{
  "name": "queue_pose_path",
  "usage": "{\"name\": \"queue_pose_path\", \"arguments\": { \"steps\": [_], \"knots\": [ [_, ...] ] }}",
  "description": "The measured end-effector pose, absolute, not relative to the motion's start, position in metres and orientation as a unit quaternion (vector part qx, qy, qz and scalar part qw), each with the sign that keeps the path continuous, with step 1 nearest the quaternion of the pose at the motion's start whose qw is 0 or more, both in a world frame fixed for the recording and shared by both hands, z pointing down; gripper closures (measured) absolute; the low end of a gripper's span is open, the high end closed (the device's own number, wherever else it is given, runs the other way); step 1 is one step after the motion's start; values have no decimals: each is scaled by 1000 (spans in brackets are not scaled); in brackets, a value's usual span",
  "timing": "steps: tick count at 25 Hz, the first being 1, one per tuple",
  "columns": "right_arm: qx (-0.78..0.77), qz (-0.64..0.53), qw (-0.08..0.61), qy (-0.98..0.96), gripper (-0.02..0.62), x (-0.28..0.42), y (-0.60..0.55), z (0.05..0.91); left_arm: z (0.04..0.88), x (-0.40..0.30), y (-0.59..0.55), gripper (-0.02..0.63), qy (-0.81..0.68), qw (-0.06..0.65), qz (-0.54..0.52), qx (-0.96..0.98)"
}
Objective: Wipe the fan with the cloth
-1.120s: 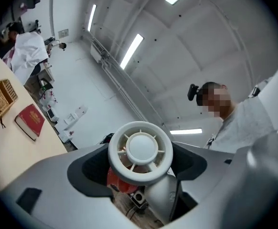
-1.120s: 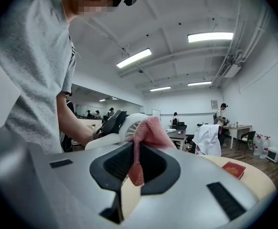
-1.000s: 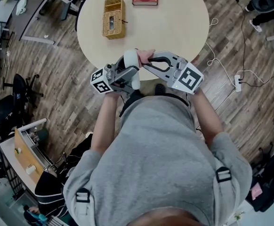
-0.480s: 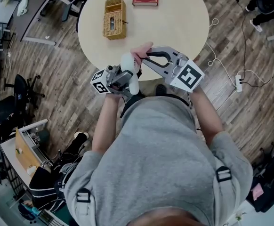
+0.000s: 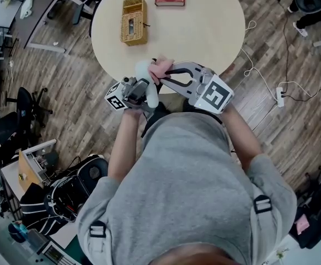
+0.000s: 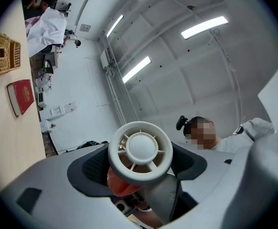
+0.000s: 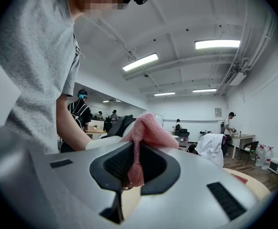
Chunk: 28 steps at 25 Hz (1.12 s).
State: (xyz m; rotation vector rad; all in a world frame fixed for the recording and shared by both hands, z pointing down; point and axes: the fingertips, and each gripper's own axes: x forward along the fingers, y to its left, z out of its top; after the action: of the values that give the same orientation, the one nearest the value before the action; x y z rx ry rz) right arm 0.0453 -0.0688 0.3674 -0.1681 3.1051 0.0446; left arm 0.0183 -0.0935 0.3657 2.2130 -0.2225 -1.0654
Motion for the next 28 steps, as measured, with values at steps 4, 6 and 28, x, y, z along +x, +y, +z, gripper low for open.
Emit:
{"name": "queue_pose_path", "arguments": {
  "steps": [4, 6, 28],
  "knots": [
    [-47, 3, 39, 998, 558, 42, -62, 355, 368, 16, -93, 216, -83, 334, -406, 846],
    [-49, -8, 44, 998, 558, 47, -61, 354, 370, 22, -89, 216, -80, 336, -402, 848],
    [-71, 21, -3, 997, 558, -6, -57, 374, 364, -35, -78, 216, -66, 331, -418, 843]
  ]
}}
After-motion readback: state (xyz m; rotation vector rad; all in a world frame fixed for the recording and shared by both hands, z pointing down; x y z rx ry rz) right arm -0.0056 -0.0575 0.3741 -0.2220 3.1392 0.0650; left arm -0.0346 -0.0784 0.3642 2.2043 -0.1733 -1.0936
